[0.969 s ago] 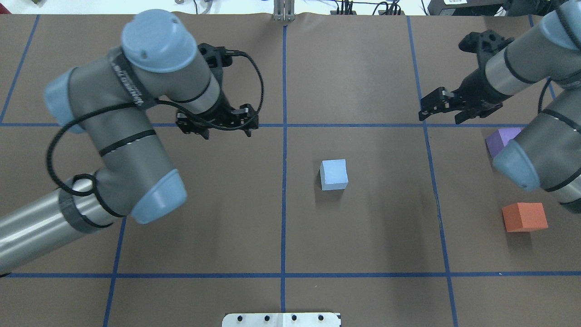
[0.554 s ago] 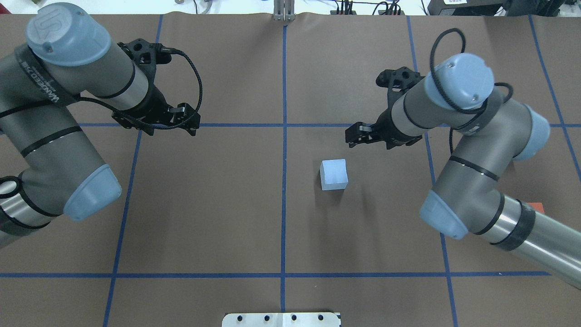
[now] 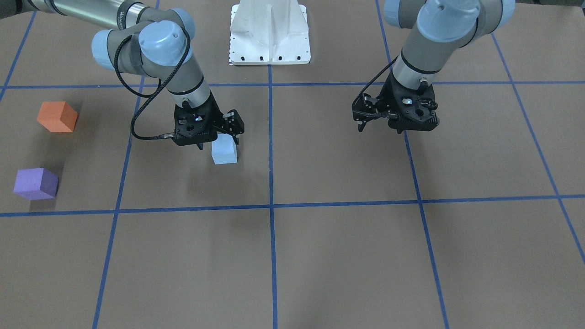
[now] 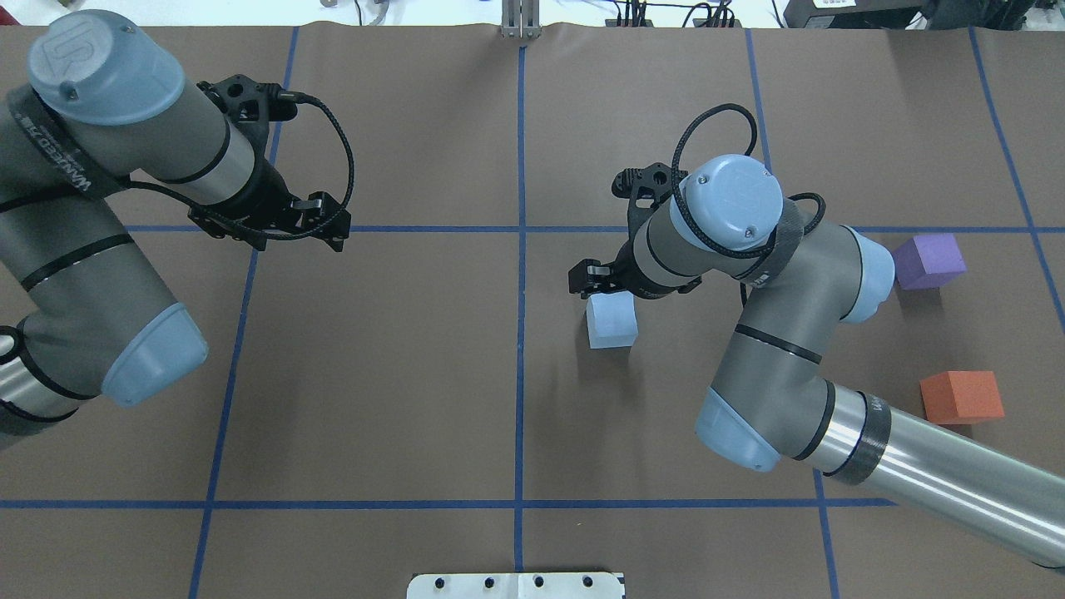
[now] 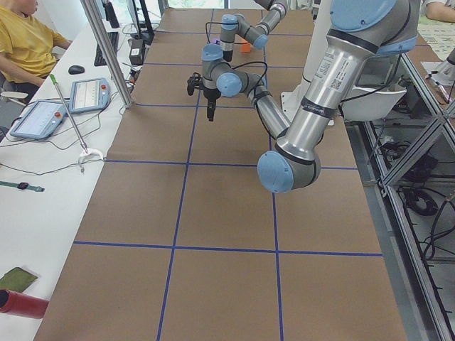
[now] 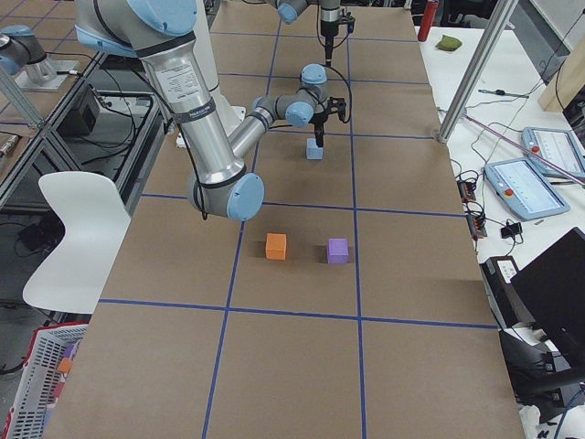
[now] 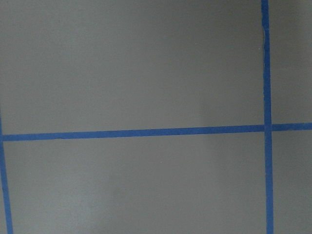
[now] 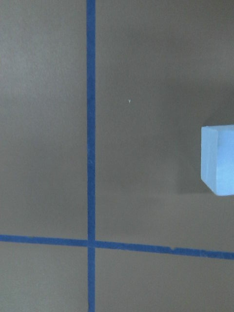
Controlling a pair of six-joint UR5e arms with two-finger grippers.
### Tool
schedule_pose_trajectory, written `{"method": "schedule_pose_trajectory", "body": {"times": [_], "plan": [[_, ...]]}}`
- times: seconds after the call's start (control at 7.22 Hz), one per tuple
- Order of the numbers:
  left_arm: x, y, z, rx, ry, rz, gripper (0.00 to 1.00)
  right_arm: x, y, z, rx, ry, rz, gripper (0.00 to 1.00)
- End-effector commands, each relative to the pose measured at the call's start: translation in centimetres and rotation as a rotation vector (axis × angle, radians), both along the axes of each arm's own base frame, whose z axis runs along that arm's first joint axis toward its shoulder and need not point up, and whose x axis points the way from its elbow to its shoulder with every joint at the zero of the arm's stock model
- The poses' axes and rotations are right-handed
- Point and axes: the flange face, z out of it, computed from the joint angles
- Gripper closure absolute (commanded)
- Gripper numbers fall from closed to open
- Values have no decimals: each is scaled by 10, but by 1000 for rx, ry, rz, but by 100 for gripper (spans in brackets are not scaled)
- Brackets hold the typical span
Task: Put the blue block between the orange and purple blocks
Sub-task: 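Lower the right gripper onto the light blue cube and grasp it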
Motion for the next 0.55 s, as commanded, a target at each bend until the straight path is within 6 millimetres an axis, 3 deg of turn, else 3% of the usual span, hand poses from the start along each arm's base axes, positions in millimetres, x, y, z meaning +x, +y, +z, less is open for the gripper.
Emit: {"method": "schedule_pose_trajectory", "body": {"times": [0.0,0.42], "plan": [[1,0,1,-2,-1,2,0,-18,6,5,18,23,6,0],[0,0,0,0,2,0,0,-24,8,18,8,45,-2,1]]}}
